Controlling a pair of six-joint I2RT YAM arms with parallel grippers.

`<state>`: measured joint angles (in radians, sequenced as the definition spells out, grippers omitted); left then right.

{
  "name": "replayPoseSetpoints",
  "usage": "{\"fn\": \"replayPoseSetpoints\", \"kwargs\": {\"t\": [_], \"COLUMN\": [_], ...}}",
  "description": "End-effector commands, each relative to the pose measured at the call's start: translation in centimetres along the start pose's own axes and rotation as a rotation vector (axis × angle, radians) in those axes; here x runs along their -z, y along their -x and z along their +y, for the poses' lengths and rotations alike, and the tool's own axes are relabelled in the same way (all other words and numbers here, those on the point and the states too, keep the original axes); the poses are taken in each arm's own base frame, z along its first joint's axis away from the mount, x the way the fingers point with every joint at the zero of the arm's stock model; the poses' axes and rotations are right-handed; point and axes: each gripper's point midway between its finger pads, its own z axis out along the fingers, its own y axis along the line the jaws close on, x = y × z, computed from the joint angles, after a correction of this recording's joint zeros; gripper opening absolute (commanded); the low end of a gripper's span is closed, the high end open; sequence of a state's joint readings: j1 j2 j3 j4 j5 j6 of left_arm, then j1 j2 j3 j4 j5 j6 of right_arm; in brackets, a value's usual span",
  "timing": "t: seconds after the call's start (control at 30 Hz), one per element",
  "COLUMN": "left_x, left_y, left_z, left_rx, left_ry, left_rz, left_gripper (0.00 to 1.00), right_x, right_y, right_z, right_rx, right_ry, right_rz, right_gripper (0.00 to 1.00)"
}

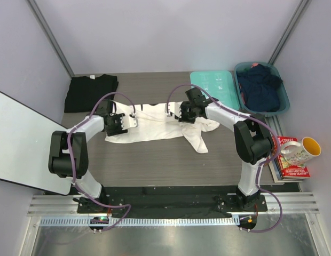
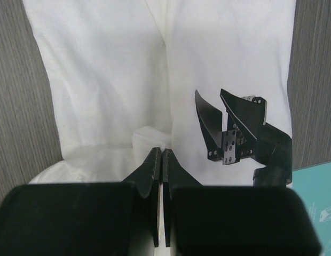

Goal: Fold and stack the t-shirts
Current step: Flatten the tshirt out

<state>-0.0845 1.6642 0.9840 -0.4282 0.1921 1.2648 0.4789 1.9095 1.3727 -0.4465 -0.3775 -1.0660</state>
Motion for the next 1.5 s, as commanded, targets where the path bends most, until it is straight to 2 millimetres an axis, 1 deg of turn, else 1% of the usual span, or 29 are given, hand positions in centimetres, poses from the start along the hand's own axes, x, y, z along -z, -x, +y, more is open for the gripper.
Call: {"fn": "replayPoseSetpoints", "kwargs": {"t": [0.0,0.03,0.1,0.17,0.2,0.23,0.27,0.33,0.43,0.6,0.7,0.73,0.8,0.87,0.93,0.97,1.0,1.03,1.07,1.1,1.17,1.2,1.23,1.27,1.3,1.33,1.37,1.4,1.47], "left_x": [1.0,1.1,1.2,1.5,1.6,1.6,1.8,2.1,3.0,5.8,7.8,8.5,9.4,10.4,11.2,11.6,11.8,12.4,12.8,13.5,14.3,15.0,16.0,16.6,18.1,18.6,19.2,20.9,22.2], "left_y": [1.0,1.0,1.1,1.1,1.1,1.1,1.2,1.4,2.0,4.2,5.3,5.6,6.0,6.2,6.3,6.3,6.2,6.5,6.5,6.8,7.1,7.2,7.5,7.7,8.2,8.1,8.2,8.7,8.6], "left_z": [1.8,1.8,1.6,1.7,1.7,1.7,1.8,2.2,3.2,6.2,7.9,8.7,9.3,10.1,11.1,11.6,12.0,12.8,13.3,14.1,15.3,16.1,17.5,18.3,19.8,20.4,21.0,22.3,23.4], "left_rx": [-0.012,-0.011,-0.011,-0.011,-0.011,-0.009,-0.002,0.007,0.037,0.085,0.086,0.083,0.07,0.05,0.021,0.018,0.011,0.0,0.001,-0.003,0.009,0.017,0.017,0.044,0.048,0.067,0.091,0.103,0.141], "left_ry": [0.03,0.028,0.018,0.018,0.014,0.01,0.012,0.021,0.051,0.137,0.195,0.217,0.242,0.273,0.309,0.331,0.349,0.383,0.404,0.431,0.48,0.518,0.582,0.621,0.69,0.717,0.739,0.791,0.839], "left_rz": [-0.032,-0.031,-0.031,-0.03,-0.029,-0.028,-0.028,-0.031,-0.052,-0.12,-0.15,-0.159,-0.167,-0.168,-0.162,-0.158,-0.148,-0.153,-0.152,-0.156,-0.166,-0.164,-0.178,-0.188,-0.204,-0.198,-0.206,-0.222,-0.217], "left_gripper": [0.48,0.42,0.38,0.3,0.25,0.14,0.08,0.0,0.0,0.0,0.0,0.0,0.0,0.0,0.0,0.0,0.0,0.0,0.0,0.0,0.0,0.0,0.0,0.0,0.0,0.0,0.0,0.0,0.0], "right_x": [0.6,0.6,0.5,0.7,0.6,0.6,0.7,0.7,0.8,1.3,2.2,2.9,3.9,5.4,7.5,8.3,9.8,11.2,12.8,14.7,18.5,21.0,22.4,24.4,26.2,27.5,29.5,31.0,33.8], "right_y": [1.4,1.5,1.5,1.6,1.5,1.5,1.5,1.5,1.4,1.4,1.7,2.0,2.2,2.2,2.0,2.0,2.0,1.6,1.7,1.8,1.8,2.3,2.5,2.9,3.4,3.2,3.8,4.1,4.4], "right_z": [-1.9,-2.0,-2.1,-2.2,-2.2,-2.3,-2.3,-2.4,-2.4,-3.1,-4.3,-5.2,-6.8,-8.6,-11.2,-12.1,-14.0,-15.3,-16.4,-18.2,-20.5,-22.0,-22.6,-23.4,-24.0,-24.4,-24.8,-24.9,-25.1], "right_rx": [0.027,0.028,0.031,0.034,0.032,0.034,0.035,0.037,0.042,0.051,0.066,0.077,0.083,0.085,0.085,0.083,0.085,0.075,0.081,0.088,0.095,0.101,0.102,0.106,0.108,0.103,0.109,0.113,0.123], "right_ry": [-0.054,-0.055,-0.055,-0.06,-0.059,-0.061,-0.06,-0.062,-0.065,-0.094,-0.142,-0.183,-0.248,-0.33,-0.446,-0.485,-0.564,-0.637,-0.7,-0.798,-0.958,-1.052,-1.102,-1.166,-1.216,-1.252,-1.311,-1.352,-1.43], "right_rz": [-0.024,-0.026,-0.026,-0.026,-0.025,-0.025,-0.023,-0.023,-0.019,-0.006,-0.001,0.006,0.009,0.026,0.047,0.051,0.044,0.068,0.067,0.059,0.076,0.055,0.051,0.042,0.027,0.026,0.007,-0.001,-0.012], "right_gripper": [0.03,0.03,0.02,0.01,0.01,0.01,0.01,0.01,0.01,0.01,0.01,0.01,0.01,0.01,0.01,0.01,0.01,0.01,0.01,0.01,0.01,0.01,0.01,0.01,0.01,0.01,0.01,0.01,0.01]}}
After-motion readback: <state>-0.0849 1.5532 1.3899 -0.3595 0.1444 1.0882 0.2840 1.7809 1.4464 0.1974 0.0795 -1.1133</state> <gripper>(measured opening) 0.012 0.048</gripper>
